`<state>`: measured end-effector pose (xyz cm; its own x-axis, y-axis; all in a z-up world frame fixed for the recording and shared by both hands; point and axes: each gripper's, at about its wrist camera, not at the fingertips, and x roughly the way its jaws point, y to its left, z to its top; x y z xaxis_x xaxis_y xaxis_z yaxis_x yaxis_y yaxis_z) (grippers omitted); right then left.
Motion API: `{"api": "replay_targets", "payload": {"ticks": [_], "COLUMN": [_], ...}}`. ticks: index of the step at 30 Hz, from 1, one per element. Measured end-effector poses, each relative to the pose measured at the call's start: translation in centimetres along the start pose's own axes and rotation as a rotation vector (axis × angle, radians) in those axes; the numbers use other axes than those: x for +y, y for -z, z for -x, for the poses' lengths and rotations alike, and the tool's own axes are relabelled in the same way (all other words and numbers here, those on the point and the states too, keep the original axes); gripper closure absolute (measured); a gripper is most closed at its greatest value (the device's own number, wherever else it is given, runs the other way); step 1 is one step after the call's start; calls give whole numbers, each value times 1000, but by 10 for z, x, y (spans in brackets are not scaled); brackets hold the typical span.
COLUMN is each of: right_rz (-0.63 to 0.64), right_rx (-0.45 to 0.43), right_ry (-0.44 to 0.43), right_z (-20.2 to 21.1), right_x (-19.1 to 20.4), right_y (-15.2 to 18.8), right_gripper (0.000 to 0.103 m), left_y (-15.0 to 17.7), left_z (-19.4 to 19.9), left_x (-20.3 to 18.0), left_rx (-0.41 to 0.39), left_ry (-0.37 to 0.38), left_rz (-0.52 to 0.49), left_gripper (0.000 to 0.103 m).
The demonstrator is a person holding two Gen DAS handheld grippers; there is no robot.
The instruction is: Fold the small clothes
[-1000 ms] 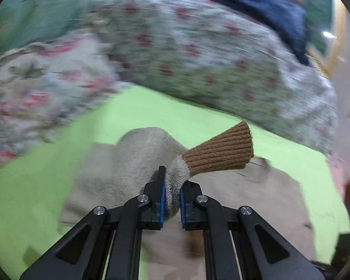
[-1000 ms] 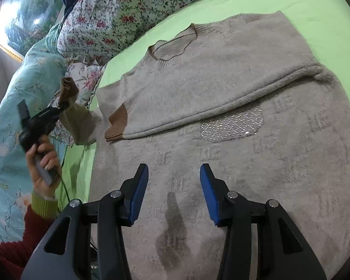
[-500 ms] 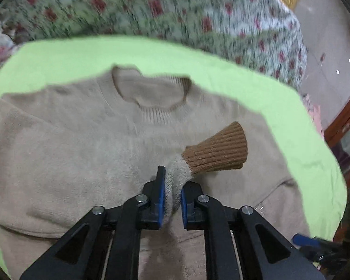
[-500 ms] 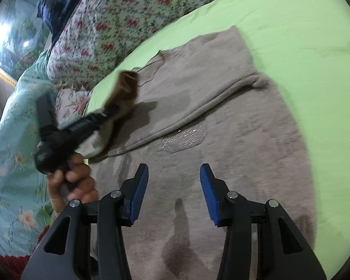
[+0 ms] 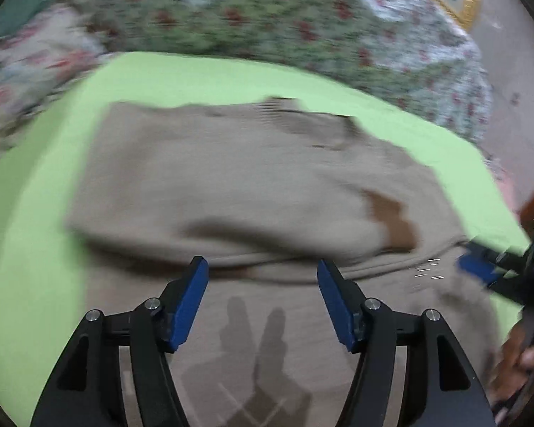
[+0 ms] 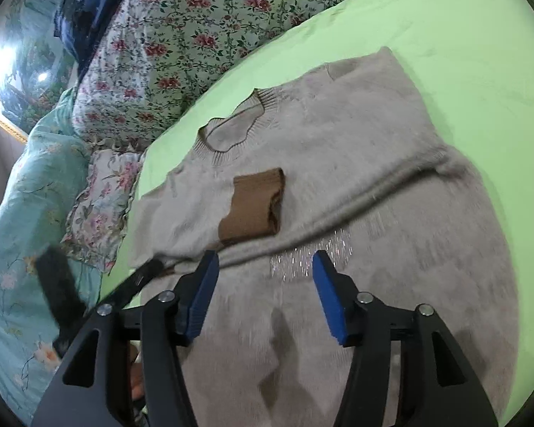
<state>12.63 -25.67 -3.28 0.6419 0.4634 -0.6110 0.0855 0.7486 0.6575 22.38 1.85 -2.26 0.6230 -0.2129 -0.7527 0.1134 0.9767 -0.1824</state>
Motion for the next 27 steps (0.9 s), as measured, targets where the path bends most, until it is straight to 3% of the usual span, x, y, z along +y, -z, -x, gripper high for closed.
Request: {"api": "replay_targets", "payload": {"ticks": [4,8,10,11,12,14,18,21,27], "right_rz": [17,11,14,33,51,73,91,105,71], "right_rx": [3,84,128,140,143,119,-40,-110,-33], "right_ry": [0,26,-8,-25,-27,-63,-92,-21,115], "right_z": [-21,-63,-84,-90,-92,-83,-26,4,-7], "right_x": [7,7,10,15,20,30,31,16,-29], "right_y": [-20,-29,-30,-30,-30,-36,-57,-66,-59], "right_gripper": [46,46,47,57,80,95,96,96,97], "left_y": [7,11,6,2,-2,-11,-22,-19,-13], "left_z": [0,-12,-16,-18,-22,-29,-36,-36,-31], "left_x": [63,112,116,116,115,114,116,114,117], "left_rx": [18,57,45,42,41,42,41,31,1], "left_ry": [-128,-124,-138,-152,-165,-179,-188,-200,-219], "left_rz": [114,266,265,255,244,230,244,248,289], "left_gripper": [39,39,38,38,38,38,38,38,36]}}
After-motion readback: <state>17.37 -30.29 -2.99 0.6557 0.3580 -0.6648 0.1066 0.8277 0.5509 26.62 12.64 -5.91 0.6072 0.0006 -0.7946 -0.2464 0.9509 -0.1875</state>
